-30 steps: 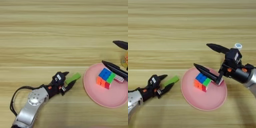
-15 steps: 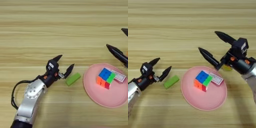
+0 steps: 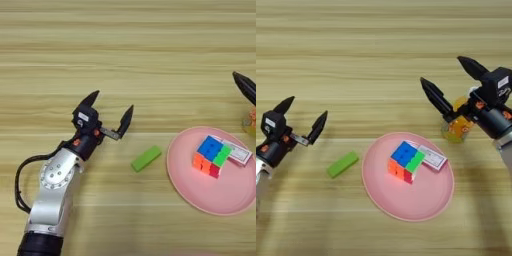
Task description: Move the objects on the table
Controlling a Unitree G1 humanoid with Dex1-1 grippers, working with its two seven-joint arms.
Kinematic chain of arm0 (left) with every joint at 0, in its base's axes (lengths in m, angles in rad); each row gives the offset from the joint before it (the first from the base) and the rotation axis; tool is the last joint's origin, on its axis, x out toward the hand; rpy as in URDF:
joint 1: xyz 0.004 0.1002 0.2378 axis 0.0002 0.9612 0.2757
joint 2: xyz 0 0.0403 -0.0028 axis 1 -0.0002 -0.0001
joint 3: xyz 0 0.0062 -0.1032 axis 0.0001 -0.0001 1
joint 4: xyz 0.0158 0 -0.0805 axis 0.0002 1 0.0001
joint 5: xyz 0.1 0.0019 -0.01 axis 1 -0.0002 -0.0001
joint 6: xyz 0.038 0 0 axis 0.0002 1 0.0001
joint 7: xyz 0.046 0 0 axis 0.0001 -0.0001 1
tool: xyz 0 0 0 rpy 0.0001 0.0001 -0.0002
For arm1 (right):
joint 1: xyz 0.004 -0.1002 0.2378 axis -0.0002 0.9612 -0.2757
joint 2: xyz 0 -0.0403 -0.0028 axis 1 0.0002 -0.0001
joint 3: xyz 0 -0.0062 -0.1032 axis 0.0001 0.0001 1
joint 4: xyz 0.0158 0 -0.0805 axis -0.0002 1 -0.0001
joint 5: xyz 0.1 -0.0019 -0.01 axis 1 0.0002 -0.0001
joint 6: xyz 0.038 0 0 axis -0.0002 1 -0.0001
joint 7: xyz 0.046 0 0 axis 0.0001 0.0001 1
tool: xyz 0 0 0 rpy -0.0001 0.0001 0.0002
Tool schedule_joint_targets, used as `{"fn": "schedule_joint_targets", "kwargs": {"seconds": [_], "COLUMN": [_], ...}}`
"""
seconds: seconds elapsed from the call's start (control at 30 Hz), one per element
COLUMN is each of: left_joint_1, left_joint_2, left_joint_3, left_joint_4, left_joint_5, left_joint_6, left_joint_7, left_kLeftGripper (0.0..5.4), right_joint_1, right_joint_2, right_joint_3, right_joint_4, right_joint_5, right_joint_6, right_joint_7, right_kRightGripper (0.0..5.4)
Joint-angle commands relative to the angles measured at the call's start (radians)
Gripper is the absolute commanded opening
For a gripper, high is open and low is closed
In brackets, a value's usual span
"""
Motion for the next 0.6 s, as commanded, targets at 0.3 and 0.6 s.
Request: {"fn": "schedule_joint_targets", "kwargs": {"seconds": [0.3,0.6], "left_joint_1": [-0.029,-0.032], "left_joint_2": [-0.005,-0.002], "left_joint_3": [0.015,0.011], "left_joint_4": [0.045,0.049], "left_joint_5": [0.009,0.01], "left_joint_6": [-0.015,-0.017], "left_joint_7": [0.023,0.024], "left_kLeftGripper": [5.38,5.38], "right_joint_1": [-0.05,-0.068], "right_joint_2": [-0.031,-0.028], "right_joint_3": [-0.033,-0.018], "right_joint_4": [0.177,0.295], "right_joint_5": [-0.092,-0.14], "right_joint_6": [-0.05,-0.047], "right_joint_7": [-0.003,0.003], "right_kRightGripper": [5.4,5.4]}}
